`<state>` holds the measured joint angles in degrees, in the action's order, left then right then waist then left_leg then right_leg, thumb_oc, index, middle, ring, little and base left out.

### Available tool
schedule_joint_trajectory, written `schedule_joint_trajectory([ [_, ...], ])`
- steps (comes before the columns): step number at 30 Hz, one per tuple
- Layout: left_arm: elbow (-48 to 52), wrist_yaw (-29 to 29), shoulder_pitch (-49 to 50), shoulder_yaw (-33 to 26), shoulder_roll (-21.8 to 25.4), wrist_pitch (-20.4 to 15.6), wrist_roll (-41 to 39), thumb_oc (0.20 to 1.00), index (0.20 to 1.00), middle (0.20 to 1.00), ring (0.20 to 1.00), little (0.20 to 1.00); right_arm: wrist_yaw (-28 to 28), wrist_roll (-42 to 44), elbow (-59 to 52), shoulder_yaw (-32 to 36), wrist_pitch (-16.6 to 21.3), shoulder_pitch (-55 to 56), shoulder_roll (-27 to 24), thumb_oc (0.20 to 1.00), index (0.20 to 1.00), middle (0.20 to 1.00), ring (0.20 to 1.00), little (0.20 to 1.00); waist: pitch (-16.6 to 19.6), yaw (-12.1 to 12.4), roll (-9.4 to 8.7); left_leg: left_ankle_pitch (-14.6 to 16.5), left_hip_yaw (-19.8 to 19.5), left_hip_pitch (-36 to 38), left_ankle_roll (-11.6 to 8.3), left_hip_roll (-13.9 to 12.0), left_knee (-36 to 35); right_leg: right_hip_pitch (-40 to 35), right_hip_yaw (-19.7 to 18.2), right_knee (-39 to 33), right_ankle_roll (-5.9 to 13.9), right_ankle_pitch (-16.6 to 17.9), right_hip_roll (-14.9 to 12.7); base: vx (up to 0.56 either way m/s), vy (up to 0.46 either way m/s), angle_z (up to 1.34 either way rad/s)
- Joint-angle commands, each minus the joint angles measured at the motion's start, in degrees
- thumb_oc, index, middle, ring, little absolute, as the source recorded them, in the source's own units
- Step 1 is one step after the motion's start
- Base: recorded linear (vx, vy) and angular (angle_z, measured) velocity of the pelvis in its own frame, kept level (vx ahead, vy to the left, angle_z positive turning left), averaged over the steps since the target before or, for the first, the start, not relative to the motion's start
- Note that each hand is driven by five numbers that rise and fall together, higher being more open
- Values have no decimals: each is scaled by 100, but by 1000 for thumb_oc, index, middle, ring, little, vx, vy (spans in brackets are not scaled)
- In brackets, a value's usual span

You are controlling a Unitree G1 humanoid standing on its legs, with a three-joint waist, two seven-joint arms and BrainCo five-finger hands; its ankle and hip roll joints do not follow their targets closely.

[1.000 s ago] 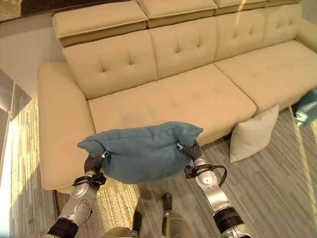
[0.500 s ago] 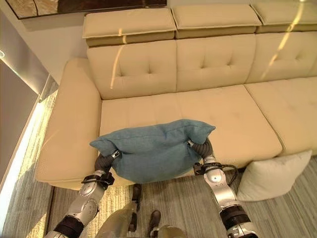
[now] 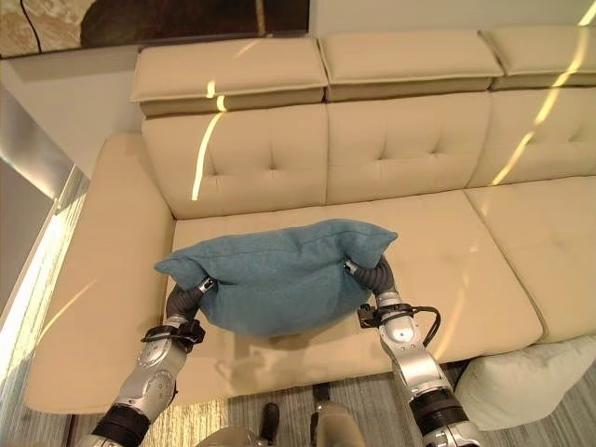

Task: Pick up all the scattered cushions and arrange them neatly on the sofa.

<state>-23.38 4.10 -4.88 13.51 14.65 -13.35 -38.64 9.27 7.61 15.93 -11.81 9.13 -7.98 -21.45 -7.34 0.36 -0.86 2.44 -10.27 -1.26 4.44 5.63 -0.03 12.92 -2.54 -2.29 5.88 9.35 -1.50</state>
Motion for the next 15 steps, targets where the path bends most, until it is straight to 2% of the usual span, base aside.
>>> schedule_joint_trajectory([
  [1,684,-303,-154,99,0,-472,220,200,200,200,200,200,14,104,-483,195,523,-88,159,200,200,200,200,200,373,-1,-329,63,248,-107,-299,26,74,-183,-19,182,336,-406,-93,144,-129,51],
  [4,622,-303,-199,183,-45,-483,179,200,200,200,200,200,56,113,-521,314,550,71,87,200,200,200,200,200,423,-73,-340,161,108,-121,-497,-105,273,-423,114,227,231,-531,-130,165,-207,51],
  [5,608,-315,-213,220,-65,-490,157,200,200,200,200,200,75,125,-516,331,563,89,62,200,200,200,200,200,396,-104,-355,207,183,-248,-553,-133,491,-470,213,239,181,-589,-158,13,-143,105],
  [6,623,-328,-280,274,-84,-523,104,200,200,200,200,200,138,176,-519,317,606,17,-29,200,200,200,200,200,297,-153,-408,285,374,-736,-671,-174,1215,-575,400,244,101,-669,-234,-4,-73,128],
  [7,613,-316,-278,276,-97,-526,92,200,200,200,200,200,141,181,-511,302,602,-13,-55,200,200,200,200,200,289,-163,-419,288,459,-828,-689,-227,1281,-633,425,223,88,-694,-256,-3,0,123],
  [10,647,-312,-266,290,-111,-496,148,200,200,200,200,200,159,102,-486,348,561,-32,-96,200,200,200,200,200,342,-110,-395,128,716,-897,-656,-544,881,-727,522,190,138,-750,-282,46,77,35],
  [12,706,-283,-248,288,-129,-499,172,200,200,200,200,200,126,71,-541,409,541,-3,-84,200,200,200,200,200,401,-110,-334,31,595,-791,-655,-535,579,-745,506,171,179,-741,-295,74,127,-7],
  [14,776,-265,-284,294,-95,-518,218,200,200,200,200,200,124,61,-538,414,522,7,-68,200,200,200,200,200,429,-124,-316,-23,611,-743,-640,-500,436,-704,516,127,199,-704,-319,47,204,-36],
  [15,894,-270,-301,238,2,-522,295,200,200,200,200,200,118,28,-550,433,524,-34,-50,200,200,200,200,200,447,-99,-315,-28,740,-670,-612,-472,322,-677,483,40,246,-661,-387,29,224,-26],
])
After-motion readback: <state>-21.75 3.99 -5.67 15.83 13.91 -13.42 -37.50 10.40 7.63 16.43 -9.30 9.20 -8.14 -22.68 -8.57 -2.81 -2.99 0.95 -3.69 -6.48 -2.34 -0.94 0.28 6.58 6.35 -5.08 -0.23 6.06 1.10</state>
